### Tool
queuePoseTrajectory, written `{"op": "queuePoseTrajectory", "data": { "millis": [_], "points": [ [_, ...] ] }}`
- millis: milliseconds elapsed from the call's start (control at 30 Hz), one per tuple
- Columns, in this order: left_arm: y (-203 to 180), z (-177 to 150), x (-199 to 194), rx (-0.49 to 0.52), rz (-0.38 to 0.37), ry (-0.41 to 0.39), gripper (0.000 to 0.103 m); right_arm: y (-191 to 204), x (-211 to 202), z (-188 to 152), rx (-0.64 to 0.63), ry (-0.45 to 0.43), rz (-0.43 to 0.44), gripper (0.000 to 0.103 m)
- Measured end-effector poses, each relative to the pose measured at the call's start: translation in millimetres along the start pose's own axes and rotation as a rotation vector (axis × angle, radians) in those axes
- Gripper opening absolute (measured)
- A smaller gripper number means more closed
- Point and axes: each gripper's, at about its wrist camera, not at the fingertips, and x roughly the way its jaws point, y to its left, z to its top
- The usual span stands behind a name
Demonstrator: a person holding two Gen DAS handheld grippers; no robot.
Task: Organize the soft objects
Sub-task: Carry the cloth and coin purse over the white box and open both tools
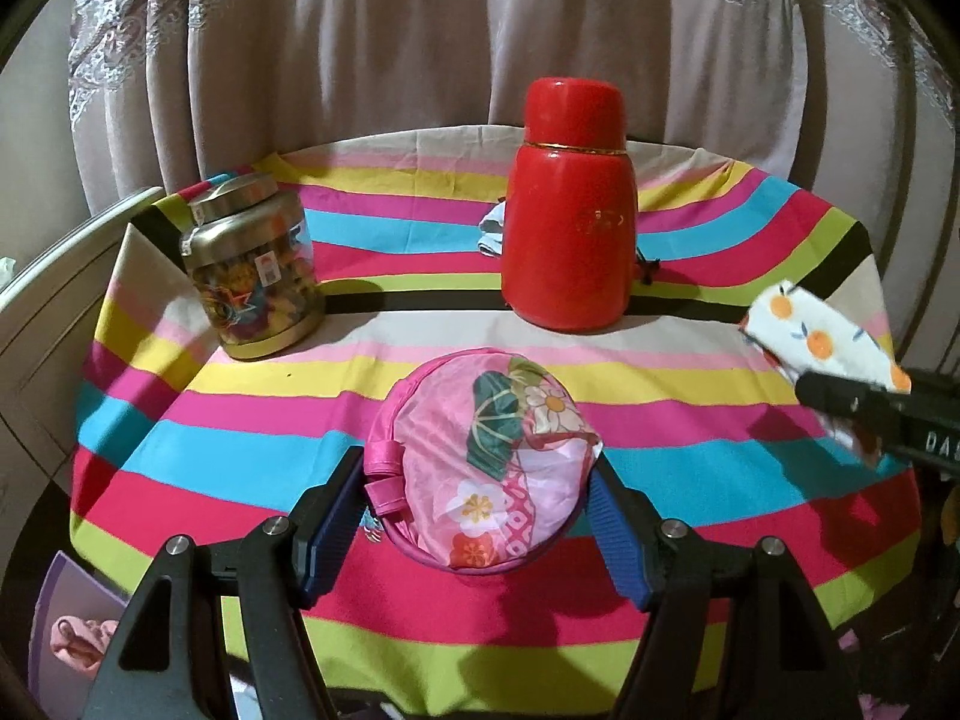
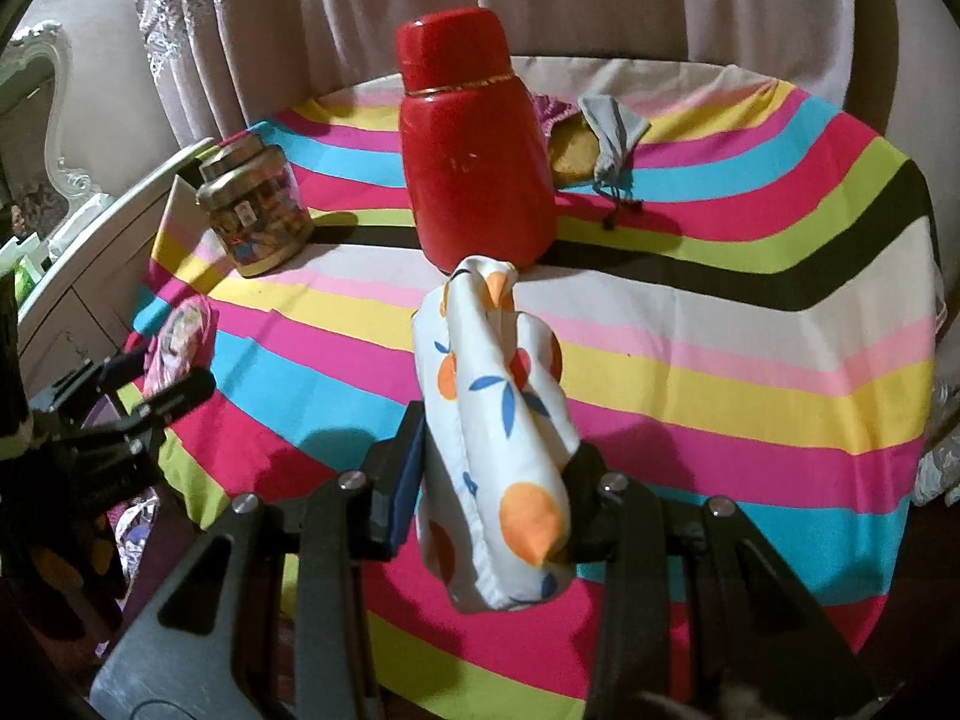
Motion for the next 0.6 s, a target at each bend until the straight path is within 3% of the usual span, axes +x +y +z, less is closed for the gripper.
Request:
{"op": "queuePoseTrajectory", "data": {
  "millis": [300,467,600],
  "points": [
    [19.7,-23.6,-25.4,-0.03,0.02,0.003,0.07,33.3,-12.1,5.1,-0.047,-0.016,0.059,0.041],
    [54.9,-49.0,-46.1,-0.1,0.088,0.018,0.071,89.8,-14.5,-0.1,-0.189,0.004,0.157,0.041],
    [98.8,-76.2,-64.7,-0.211,0.176,0.044,0.071,151.6,-6.5,-9.6,-0.356,0.049,0.236,0.041]
  ]
}}
